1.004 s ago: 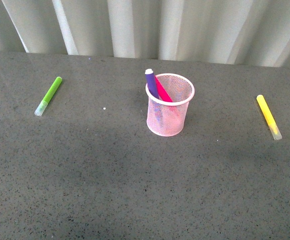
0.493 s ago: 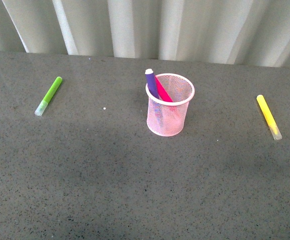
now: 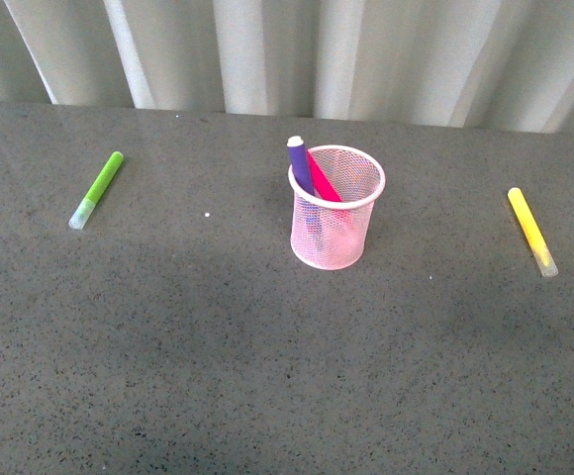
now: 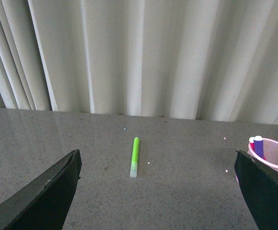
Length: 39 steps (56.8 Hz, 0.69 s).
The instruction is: Insert purple and pink pens into pink cup
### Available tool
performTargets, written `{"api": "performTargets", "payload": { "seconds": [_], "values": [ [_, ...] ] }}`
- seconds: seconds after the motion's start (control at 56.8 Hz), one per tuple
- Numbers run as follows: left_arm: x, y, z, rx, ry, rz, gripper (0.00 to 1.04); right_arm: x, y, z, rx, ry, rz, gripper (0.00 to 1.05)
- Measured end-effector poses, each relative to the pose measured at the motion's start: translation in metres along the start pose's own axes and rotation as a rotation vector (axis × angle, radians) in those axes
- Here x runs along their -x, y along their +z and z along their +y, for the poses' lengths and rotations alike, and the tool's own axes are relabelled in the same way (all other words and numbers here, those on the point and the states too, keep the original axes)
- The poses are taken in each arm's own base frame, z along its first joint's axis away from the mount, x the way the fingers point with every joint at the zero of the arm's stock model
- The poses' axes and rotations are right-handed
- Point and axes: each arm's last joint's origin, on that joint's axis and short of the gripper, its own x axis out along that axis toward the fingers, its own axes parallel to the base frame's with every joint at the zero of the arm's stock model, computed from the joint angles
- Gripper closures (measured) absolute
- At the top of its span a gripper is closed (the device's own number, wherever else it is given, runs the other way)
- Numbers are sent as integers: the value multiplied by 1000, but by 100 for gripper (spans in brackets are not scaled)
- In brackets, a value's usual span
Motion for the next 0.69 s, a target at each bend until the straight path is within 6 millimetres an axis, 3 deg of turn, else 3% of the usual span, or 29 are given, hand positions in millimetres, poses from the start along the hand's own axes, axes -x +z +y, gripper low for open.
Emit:
{"api": "performTargets", "payload": {
  "seconds": [0.176, 0.687],
  "values": [
    [0, 0, 0, 0, 0, 0, 7, 0, 0, 0, -1, 0, 0, 5],
    [0, 0, 0, 0, 0, 0, 7, 0, 0, 0, 0, 0, 0, 7]
  ]
}}
